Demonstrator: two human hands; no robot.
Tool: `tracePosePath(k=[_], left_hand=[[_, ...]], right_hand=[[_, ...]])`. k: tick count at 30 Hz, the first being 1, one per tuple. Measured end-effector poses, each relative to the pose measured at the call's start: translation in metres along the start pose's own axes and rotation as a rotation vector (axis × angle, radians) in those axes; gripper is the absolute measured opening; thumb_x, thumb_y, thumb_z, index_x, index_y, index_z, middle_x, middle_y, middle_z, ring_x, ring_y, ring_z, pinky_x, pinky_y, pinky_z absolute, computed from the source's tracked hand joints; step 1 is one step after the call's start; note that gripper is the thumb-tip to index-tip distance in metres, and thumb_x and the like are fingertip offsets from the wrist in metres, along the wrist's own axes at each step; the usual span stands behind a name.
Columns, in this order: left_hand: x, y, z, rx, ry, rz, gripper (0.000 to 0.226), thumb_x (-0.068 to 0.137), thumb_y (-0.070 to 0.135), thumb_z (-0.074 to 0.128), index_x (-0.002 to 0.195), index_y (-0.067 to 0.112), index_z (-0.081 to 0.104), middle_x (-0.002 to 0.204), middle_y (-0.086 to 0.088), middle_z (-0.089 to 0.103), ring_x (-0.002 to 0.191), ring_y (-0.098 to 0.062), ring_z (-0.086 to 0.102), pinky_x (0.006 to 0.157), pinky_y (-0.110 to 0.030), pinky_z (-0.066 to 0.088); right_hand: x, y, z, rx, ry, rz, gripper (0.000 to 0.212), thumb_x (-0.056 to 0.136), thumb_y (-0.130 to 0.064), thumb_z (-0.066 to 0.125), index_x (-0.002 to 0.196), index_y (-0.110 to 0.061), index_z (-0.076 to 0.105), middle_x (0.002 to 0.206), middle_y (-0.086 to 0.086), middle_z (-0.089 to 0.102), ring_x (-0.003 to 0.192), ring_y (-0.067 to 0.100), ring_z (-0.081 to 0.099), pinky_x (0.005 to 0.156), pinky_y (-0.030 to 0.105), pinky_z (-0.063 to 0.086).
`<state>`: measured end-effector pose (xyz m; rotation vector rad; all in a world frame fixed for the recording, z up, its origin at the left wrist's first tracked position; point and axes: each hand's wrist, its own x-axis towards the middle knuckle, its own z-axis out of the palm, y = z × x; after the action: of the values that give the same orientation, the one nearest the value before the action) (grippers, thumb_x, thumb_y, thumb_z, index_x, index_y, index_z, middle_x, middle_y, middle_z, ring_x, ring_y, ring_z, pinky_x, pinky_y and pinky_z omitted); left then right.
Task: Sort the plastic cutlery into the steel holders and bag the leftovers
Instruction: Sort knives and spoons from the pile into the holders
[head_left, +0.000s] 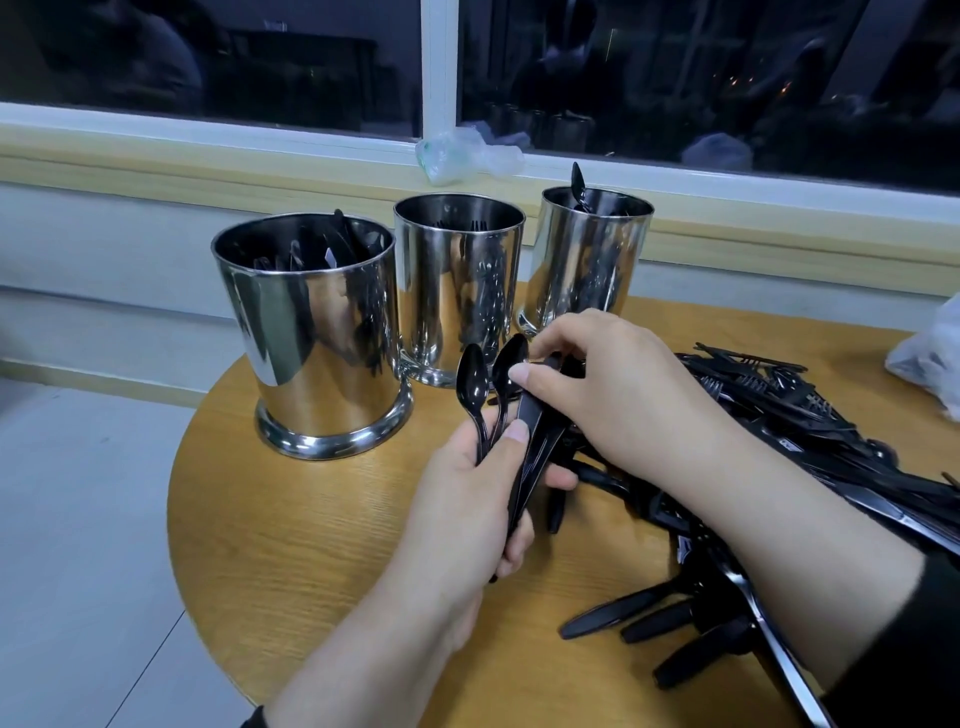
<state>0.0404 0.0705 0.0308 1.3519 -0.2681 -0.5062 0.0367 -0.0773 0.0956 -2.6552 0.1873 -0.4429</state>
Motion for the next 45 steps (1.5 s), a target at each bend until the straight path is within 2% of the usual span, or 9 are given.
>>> tracePosePath(k=[5,10,18,23,28,34,38,41,45], left_hand=[[-0.001,0.001,-0.001,0.037,-0.023,-0.02,0.025,0.107,0.045,0.045,0.113,0.028,0.062,0.088,-0.007,0.078,0.043,-0.014,0.033,0.046,-0.027,0.022],[0.001,0.002,-0.004,0.086,-0.062,-0.043,0.022,0.103,0.044,0.056,0.104,0.024,0.064,0.07,-0.009,0.068,0.04,-0.015,0.033,0.045,-0.023,0.024],[0.0,0.01,-0.011,0.18,-0.218,-0.106,0.041,0.096,0.057,0.057,0.094,0.021,0.078,0.054,-0.008,0.055,0.037,-0.016,0.037,0.044,-0.028,0.027],[0.002,0.011,-0.013,0.235,-0.229,-0.098,0.042,0.095,0.061,0.057,0.09,0.025,0.077,0.053,-0.003,0.046,0.037,-0.014,0.032,0.042,-0.024,0.026],[0.006,0.013,-0.012,0.24,-0.232,-0.1,0.042,0.095,0.061,0.058,0.091,0.023,0.075,0.054,-0.001,0.043,0.038,-0.013,0.029,0.042,-0.022,0.024],[0.017,0.024,-0.014,0.225,-0.198,-0.034,0.036,0.093,0.055,0.063,0.101,0.022,0.074,0.06,0.0,0.043,0.044,-0.011,0.029,0.045,-0.025,0.022],[0.031,0.029,-0.018,0.203,-0.155,0.009,0.034,0.095,0.049,0.062,0.105,0.018,0.072,0.061,0.002,0.04,0.044,-0.01,0.027,0.044,-0.023,0.021],[0.041,0.032,-0.019,0.171,-0.132,0.039,0.031,0.1,0.045,0.057,0.104,0.017,0.07,0.062,0.002,0.037,0.044,-0.01,0.026,0.042,-0.022,0.022],[0.054,0.038,-0.017,0.117,-0.09,0.037,0.034,0.1,0.044,0.056,0.103,0.011,0.065,0.062,0.003,0.037,0.044,-0.01,0.025,0.041,-0.022,0.019]], right_hand=[[0.001,-0.002,-0.005,0.109,-0.059,-0.058,0.024,0.094,-0.053,0.058,0.106,-0.035,0.07,0.099,-0.014,0.067,0.096,0.01,0.06,0.097,0.042,0.046],[0.006,-0.002,-0.012,0.16,-0.121,-0.081,0.019,0.091,-0.051,0.067,0.099,-0.034,0.073,0.091,-0.008,0.07,0.075,0.006,0.06,0.069,0.028,0.045],[0.017,-0.001,-0.019,0.239,-0.263,-0.15,0.011,0.093,-0.033,0.072,0.101,-0.037,0.077,0.083,-0.007,0.07,0.071,0.012,0.061,0.066,0.027,0.048],[0.024,0.001,-0.022,0.264,-0.297,-0.15,0.008,0.092,-0.033,0.072,0.088,-0.026,0.075,0.082,-0.002,0.07,0.071,0.014,0.059,0.069,0.028,0.047],[0.03,0.001,-0.023,0.255,-0.326,-0.184,0.007,0.094,-0.03,0.071,0.097,-0.033,0.076,0.083,-0.007,0.071,0.074,0.008,0.062,0.07,0.019,0.049],[0.042,0.0,-0.033,0.253,-0.184,-0.17,0.004,0.09,-0.029,0.075,0.09,-0.026,0.076,0.083,0.002,0.074,0.077,0.025,0.065,0.075,0.041,0.054],[0.063,0.006,-0.061,0.308,0.089,-0.155,0.003,0.091,-0.021,0.075,0.092,-0.019,0.076,0.087,0.01,0.074,0.07,0.01,0.057,0.068,0.03,0.048],[0.086,0.02,-0.092,0.34,0.338,-0.105,0.004,0.092,-0.019,0.072,0.09,-0.019,0.076,0.071,-0.005,0.069,0.059,0.0,0.053,0.058,0.017,0.041],[0.121,0.045,-0.121,0.223,0.521,-0.067,0.006,0.092,-0.021,0.069,0.089,-0.022,0.074,0.074,-0.009,0.066,0.066,0.005,0.054,0.064,0.024,0.043]])
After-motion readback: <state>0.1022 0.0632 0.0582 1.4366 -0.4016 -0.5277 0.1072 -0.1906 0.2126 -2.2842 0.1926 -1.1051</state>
